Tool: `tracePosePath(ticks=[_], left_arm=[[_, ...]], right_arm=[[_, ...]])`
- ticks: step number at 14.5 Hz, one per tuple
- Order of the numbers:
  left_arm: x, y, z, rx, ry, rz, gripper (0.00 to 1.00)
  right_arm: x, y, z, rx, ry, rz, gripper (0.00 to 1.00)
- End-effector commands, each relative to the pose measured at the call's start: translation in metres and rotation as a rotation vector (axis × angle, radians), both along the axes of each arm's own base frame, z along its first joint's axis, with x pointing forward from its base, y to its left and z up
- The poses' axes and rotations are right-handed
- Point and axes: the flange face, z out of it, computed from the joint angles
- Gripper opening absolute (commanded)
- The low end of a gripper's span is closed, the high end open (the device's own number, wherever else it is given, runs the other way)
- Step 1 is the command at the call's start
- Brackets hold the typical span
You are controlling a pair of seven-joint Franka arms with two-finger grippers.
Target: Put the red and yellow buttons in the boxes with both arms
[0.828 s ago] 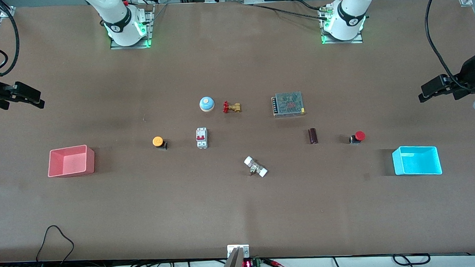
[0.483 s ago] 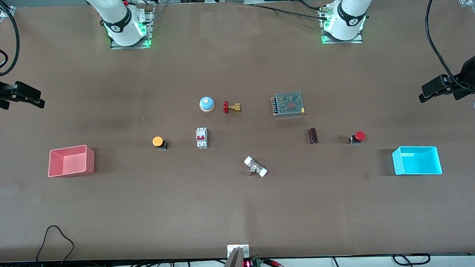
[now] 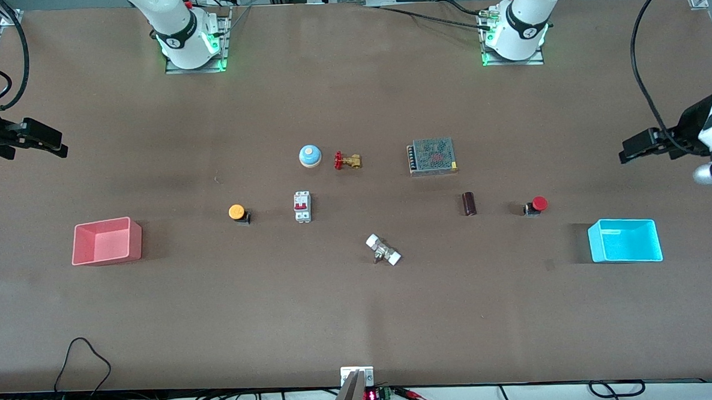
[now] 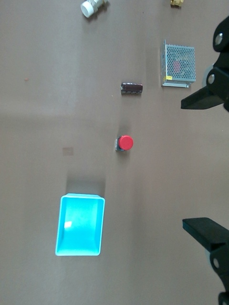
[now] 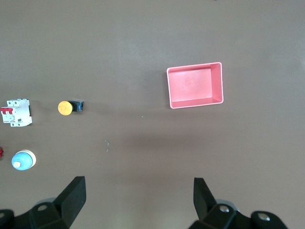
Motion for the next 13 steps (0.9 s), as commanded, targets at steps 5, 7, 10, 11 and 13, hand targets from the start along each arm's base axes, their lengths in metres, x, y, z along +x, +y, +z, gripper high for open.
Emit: tracePosePath(ticks=[5, 7, 10, 11, 13], left_arm=[[0.058, -0.031, -0.137, 0.005, 0.109, -0.071, 1.0], [0.06, -0.04, -0.166, 0.006, 0.131, -0.085, 1.0], [0.051, -0.04, -0.223, 0.004, 0.099, -0.084, 1.0], [0.043, -0.04, -0.243, 0.002, 0.097, -0.093, 1.0], [0.033, -0.037, -0.268, -0.002, 0.11, -0.106, 1.0]], right_arm=[[0.002, 0.015, -0.014, 0.019, 0.014, 0.017, 1.0], [0.016, 0.046, -0.047, 0.016, 0.066, 0.077, 1.0], [0.029, 0.084, -0.085, -0.002, 0.123, 0.138, 1.0], [0.035, 0.094, -0.104, -0.007, 0.151, 0.148, 1.0], [0.045, 0.098, -0.126, -0.001, 0.134, 0.153, 1.0]])
